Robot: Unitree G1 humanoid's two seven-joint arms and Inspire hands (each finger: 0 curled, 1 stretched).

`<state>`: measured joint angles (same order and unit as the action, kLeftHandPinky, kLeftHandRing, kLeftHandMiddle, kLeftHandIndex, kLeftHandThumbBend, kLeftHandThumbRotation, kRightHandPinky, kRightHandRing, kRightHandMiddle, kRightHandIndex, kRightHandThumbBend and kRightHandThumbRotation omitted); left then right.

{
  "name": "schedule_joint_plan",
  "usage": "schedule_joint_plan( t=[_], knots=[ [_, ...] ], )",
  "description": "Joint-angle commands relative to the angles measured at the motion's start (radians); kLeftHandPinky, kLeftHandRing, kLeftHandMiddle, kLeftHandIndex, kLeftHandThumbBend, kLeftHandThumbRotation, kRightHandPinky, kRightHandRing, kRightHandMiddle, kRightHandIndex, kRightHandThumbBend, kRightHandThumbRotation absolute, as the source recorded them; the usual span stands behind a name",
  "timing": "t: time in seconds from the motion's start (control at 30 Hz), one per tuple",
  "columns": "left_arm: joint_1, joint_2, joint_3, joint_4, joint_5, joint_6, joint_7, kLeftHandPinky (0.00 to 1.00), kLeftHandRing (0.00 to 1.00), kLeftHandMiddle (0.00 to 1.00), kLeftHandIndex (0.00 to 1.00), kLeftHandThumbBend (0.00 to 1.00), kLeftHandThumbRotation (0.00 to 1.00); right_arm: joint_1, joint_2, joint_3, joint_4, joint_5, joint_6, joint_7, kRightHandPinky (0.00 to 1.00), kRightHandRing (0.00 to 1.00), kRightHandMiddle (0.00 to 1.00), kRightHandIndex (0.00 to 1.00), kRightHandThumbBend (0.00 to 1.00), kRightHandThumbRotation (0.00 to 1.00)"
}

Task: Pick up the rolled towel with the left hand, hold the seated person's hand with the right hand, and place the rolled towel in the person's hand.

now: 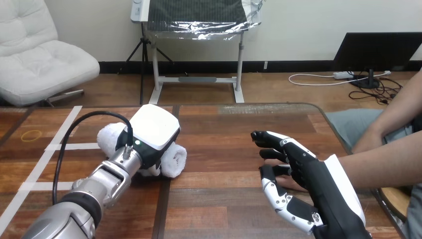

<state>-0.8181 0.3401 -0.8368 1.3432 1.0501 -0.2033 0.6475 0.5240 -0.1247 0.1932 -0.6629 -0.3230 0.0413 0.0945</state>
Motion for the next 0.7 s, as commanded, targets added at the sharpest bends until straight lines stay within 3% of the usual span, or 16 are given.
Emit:
schedule_joint_plan(
  t=[0.0, 0.27, 0.57, 0.67],
  knots=[
    [-0.002, 0.002, 0.026, -0.008, -0.033, -0.028, 0.03, 0.23, 0.26, 0.32, 0.39, 0.6, 0.0, -0.066, 0.002, -0.001, -0.014, 0.005, -0.012, -0.001, 0.65, 0.79, 0.82, 0.79, 0.11, 0.0],
    [0.01, 0.006, 0.056, -0.016, -0.073, -0.07, 0.054, 0.28, 0.31, 0.37, 0.43, 0.6, 0.0, -0.07, 0.004, 0.001, -0.016, -0.004, 0.006, -0.001, 0.65, 0.8, 0.82, 0.79, 0.12, 0.0],
    [0.042, 0.007, 0.15, -0.041, -0.188, -0.164, 0.083, 0.35, 0.37, 0.42, 0.48, 0.58, 0.0, -0.081, 0.004, 0.005, -0.011, -0.007, 0.011, 0.0, 0.66, 0.8, 0.82, 0.79, 0.12, 0.0],
    [0.056, 0.011, 0.174, -0.055, -0.216, -0.212, 0.125, 0.38, 0.39, 0.44, 0.49, 0.58, 0.0, -0.086, 0.004, 0.005, -0.005, -0.007, 0.007, -0.001, 0.66, 0.81, 0.82, 0.78, 0.12, 0.0]
  ],
)
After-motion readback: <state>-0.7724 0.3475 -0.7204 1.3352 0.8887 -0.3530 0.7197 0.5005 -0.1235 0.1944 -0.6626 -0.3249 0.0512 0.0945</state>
